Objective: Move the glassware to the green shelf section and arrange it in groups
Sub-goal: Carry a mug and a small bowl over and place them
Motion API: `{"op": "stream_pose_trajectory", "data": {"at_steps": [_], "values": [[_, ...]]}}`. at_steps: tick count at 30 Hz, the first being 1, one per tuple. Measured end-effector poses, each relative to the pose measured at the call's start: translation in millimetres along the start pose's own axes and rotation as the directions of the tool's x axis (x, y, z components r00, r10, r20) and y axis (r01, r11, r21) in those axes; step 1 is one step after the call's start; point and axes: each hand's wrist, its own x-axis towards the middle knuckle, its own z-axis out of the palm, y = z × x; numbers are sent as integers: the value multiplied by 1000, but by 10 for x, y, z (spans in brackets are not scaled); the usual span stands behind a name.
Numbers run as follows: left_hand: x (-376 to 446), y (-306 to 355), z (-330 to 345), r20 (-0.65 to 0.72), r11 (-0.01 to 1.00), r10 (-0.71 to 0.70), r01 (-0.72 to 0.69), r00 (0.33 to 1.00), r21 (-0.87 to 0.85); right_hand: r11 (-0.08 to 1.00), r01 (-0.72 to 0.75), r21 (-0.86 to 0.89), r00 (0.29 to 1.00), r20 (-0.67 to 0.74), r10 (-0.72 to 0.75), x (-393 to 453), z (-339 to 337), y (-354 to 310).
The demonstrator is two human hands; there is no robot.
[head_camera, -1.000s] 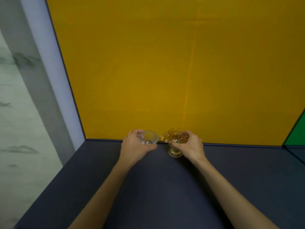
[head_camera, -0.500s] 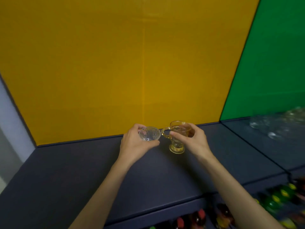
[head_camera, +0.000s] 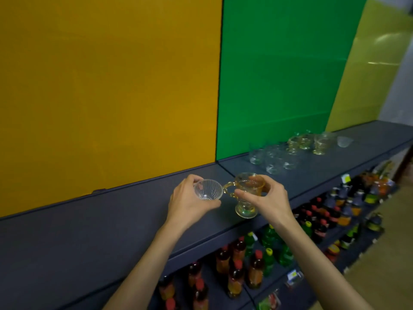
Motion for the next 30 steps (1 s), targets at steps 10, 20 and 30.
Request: {"op": "stream_pose_trajectory", "data": {"at_steps": [10,20,30], "values": [[-102,1189,1813,66,999,44,-45,997,17,999,-26,-23,999,-24,25,256,-1997,890],[172,1977,3173,150,995,96,-99,984,11,994,-81,-78,989,-131,70,575,-3266,1737],[1045,2391,4390,106,995,95,-96,990,0,988,-90,-124,986,-152,70,1572,-4022,2428]]}}
